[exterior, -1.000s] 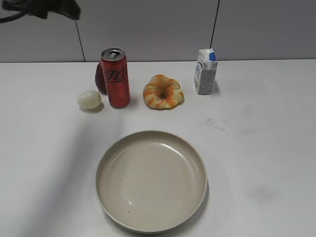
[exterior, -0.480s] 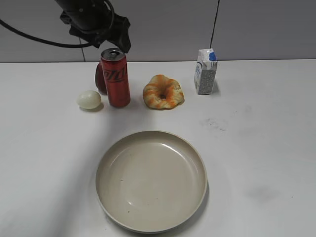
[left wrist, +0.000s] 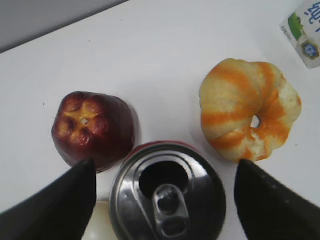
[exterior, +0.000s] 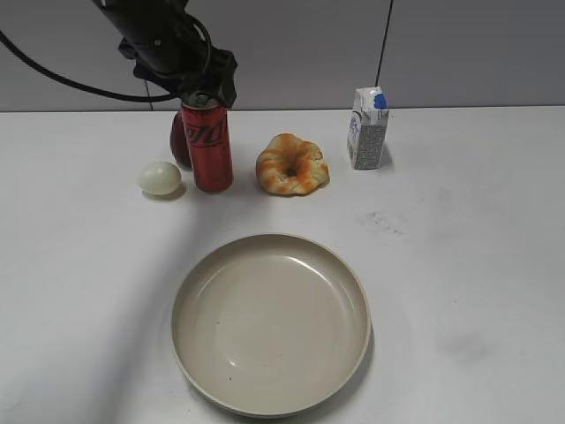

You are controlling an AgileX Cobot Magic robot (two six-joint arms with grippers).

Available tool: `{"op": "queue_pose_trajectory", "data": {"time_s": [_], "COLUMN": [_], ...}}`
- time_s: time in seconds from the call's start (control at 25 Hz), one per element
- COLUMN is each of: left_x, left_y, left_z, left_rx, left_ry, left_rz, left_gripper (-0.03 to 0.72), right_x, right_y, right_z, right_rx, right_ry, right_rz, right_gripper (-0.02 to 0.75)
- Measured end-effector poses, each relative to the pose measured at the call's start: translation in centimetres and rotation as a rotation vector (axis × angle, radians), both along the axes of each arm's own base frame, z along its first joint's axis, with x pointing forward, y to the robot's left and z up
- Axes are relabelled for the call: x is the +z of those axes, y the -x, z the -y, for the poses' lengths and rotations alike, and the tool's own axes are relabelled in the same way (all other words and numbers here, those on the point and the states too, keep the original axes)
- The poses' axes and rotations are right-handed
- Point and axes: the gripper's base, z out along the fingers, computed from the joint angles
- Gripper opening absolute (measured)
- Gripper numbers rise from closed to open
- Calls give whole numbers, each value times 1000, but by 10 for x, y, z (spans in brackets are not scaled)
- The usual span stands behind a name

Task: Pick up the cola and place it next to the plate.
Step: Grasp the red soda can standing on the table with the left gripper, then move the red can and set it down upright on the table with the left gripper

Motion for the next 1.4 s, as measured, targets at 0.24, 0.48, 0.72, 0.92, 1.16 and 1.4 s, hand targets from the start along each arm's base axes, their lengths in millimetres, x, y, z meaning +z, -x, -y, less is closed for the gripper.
{"op": "queue_pose_trajectory", "data": {"time_s": [0.24,0.48,0.72,0.92,1.16,1.4], "left_x": [-19,-8,44,74,71,45], "left_y": [-4,-2,23,75,142,186], "left_z": [2,1,13,66,134,177], "left_rx": [1,1,-44,-197,-410,-548], "left_ry": [-15,-5,54,115,114,56], "left_rz": [-29,-9,55,60,28,-21], "left_gripper": [568,501,501,501,501,501], "right_x": [0,0,0,0,0,0], "right_y": [0,0,0,0,0,0], "right_z": [0,0,0,0,0,0], "right_rx": [0,0,0,0,0,0], "right_ry": [0,0,0,0,0,0], "right_rz": [0,0,0,0,0,0], "right_gripper": [536,536,536,536,536,536]}}
